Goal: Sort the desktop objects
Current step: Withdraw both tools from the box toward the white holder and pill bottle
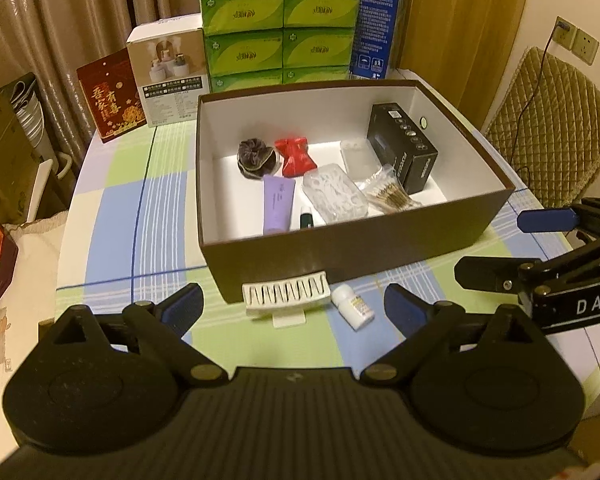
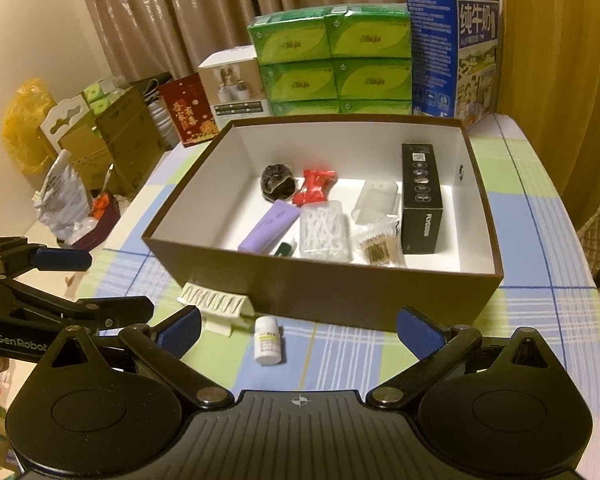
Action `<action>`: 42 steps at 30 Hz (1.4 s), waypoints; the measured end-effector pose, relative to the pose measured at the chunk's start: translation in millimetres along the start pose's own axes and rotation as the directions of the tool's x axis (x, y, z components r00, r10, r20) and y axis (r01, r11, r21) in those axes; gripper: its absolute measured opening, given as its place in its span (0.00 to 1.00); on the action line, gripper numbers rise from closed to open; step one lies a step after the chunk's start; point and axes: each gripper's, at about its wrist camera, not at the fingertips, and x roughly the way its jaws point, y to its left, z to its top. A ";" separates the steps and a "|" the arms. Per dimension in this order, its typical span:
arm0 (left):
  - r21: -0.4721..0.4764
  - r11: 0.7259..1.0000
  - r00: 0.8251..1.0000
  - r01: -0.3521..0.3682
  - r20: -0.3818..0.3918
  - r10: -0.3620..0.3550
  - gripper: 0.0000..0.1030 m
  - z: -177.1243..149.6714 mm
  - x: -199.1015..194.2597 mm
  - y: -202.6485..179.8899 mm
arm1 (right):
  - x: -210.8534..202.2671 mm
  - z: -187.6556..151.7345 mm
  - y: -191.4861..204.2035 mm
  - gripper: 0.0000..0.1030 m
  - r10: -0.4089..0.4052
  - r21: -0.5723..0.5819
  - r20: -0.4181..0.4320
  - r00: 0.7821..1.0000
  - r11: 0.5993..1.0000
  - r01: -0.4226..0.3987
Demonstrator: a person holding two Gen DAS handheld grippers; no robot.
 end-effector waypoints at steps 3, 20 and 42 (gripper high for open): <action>0.001 1.000 1.000 -0.005 -0.003 0.005 0.93 -5.8 -3.9 -1.4 | -2.4 -5.7 3.7 0.98 0.009 -0.010 -0.010 1.000 1.000 -0.009; -0.019 0.999 0.998 -0.032 -0.049 0.031 0.95 -34.7 -10.7 -3.5 | -4.7 -37.7 16.4 0.98 0.053 -0.016 -0.063 0.997 0.998 -0.054; -0.029 0.999 0.994 -0.042 -0.101 0.039 0.96 -49.9 2.1 2.4 | 11.2 -48.0 23.3 0.98 0.060 -0.014 -0.059 0.996 0.998 -0.061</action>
